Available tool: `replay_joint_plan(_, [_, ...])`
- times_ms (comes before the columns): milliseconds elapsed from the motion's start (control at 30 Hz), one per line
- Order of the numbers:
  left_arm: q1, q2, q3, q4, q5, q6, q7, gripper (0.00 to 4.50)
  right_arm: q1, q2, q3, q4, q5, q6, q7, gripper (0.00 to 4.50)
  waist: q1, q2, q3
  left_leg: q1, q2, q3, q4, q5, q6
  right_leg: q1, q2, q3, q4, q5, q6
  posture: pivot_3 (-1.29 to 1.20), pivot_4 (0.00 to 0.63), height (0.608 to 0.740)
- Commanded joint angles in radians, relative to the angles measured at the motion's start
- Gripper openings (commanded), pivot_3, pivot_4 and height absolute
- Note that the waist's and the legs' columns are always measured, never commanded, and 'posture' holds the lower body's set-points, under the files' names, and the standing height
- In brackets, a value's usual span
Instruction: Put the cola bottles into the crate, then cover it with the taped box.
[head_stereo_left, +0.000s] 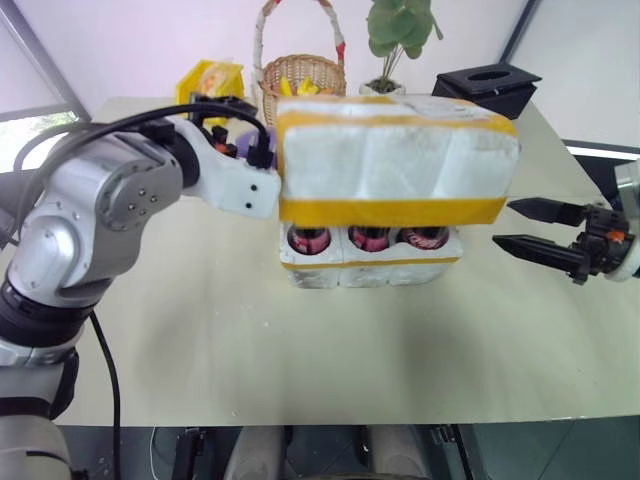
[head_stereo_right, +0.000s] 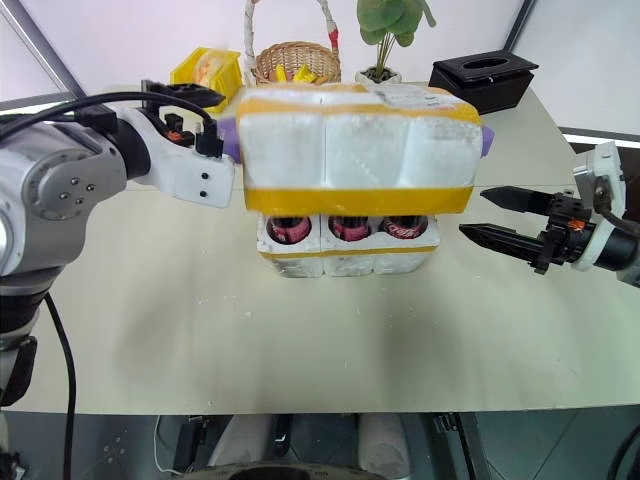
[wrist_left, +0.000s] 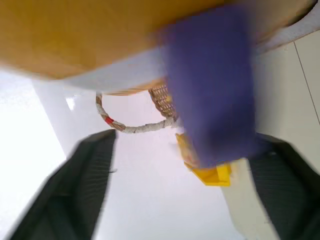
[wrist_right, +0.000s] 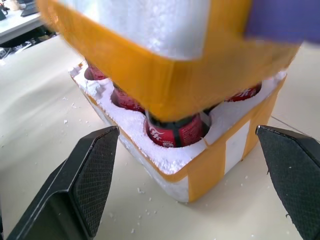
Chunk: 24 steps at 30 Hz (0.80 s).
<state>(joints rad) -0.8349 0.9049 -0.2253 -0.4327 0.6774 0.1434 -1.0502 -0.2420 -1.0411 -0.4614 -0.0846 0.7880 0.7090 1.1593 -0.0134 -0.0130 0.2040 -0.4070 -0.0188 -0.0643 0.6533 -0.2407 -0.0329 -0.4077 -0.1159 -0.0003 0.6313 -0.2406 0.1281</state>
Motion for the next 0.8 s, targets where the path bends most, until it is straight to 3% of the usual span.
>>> replay_joint_plan(33, [-0.039,-0.007,0.034,-0.002,-0.011,-0.006,0.010,4.46,-0.022,0.002,-0.005,0.009,-0.002,-0.020,0.007,4.50,0.000,0.000,0.000,0.000,0.000,0.000,0.000,0.000,0.000,0.000,0.000,0.000,0.000,0.000,0.000,0.00,0.150,0.738])
replay_joint_plan(467, [0.085,0.137,0.215,0.020,-0.248,-0.001,-0.064,4.46,-0.033,-0.010,0.002,0.072,-0.029,-0.046,0.047,4.50,-0.002,0.000,0.000,0.000,0.000,0.000,0.000,0.000,0.000,0.000,0.000,0.000,0.000,0.000,0.000,0.00,0.150,0.738])
replay_joint_plan(600, [0.165,0.164,0.261,0.035,-0.319,0.075,-0.098,4.46,-0.052,-0.021,0.018,0.098,-0.046,-0.054,0.066,4.50,-0.002,0.000,0.000,0.000,0.000,0.000,0.000,0.000,0.000,0.000,0.000,0.000,0.000,0.000,0.000,0.00,0.150,0.738])
replay_joint_plan(733, [0.228,0.152,0.338,0.091,-0.469,0.201,-0.138,4.46,-0.057,-0.032,0.024,0.111,-0.058,-0.054,0.089,4.50,-0.003,0.000,0.000,0.001,0.000,0.000,0.000,0.000,0.000,0.000,0.000,0.000,0.001,0.000,0.000,0.00,0.150,0.738])
replay_joint_plan(800, [0.272,0.131,0.422,0.136,-0.631,0.279,-0.206,4.46,-0.055,-0.039,0.023,0.117,-0.065,-0.056,0.102,4.50,-0.006,0.000,0.000,0.001,0.000,0.000,0.000,0.000,0.000,0.000,0.000,0.000,0.001,0.000,0.000,0.00,0.150,0.738])
